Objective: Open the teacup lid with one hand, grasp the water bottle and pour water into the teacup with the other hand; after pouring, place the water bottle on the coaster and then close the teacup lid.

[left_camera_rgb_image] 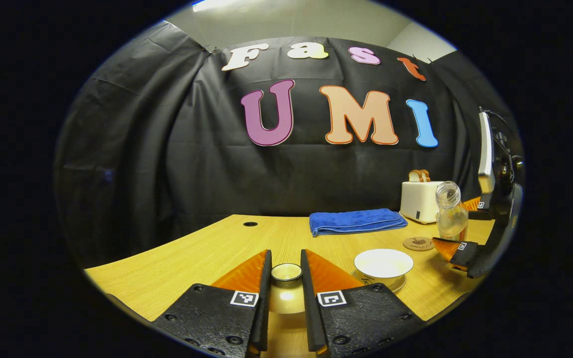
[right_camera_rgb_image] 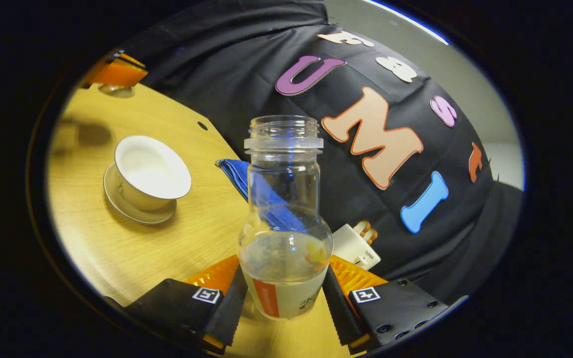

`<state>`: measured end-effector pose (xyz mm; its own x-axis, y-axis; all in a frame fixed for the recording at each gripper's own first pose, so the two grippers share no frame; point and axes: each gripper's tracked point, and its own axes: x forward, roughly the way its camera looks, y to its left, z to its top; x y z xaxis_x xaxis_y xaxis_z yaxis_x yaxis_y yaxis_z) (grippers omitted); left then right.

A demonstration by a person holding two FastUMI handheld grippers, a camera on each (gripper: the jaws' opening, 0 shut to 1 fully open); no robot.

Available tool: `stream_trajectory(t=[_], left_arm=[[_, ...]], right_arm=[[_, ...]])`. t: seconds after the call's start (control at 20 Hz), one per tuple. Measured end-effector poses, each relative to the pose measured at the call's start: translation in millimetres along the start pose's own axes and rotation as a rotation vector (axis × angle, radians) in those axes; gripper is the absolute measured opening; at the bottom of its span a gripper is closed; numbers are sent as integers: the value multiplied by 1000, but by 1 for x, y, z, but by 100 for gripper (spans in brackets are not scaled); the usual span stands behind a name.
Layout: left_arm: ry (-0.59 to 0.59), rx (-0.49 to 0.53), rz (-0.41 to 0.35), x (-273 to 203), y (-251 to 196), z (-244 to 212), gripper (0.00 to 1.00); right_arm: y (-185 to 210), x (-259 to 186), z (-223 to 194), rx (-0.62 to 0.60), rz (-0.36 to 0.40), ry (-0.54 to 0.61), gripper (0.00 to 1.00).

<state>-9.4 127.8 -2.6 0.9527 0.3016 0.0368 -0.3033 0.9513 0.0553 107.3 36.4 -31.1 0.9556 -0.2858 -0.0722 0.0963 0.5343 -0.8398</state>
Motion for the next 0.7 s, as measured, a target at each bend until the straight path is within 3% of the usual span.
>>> stream_trajectory(t=[0.4, 0.7], left_arm=[[0, -1, -2, -1, 0, 1, 28], [1, -1, -5, -1, 0, 0, 29]], right_arm=[[-10, 10, 16, -373, -46, -44, 80], [-9, 18, 24, -550, -73, -85, 79]])
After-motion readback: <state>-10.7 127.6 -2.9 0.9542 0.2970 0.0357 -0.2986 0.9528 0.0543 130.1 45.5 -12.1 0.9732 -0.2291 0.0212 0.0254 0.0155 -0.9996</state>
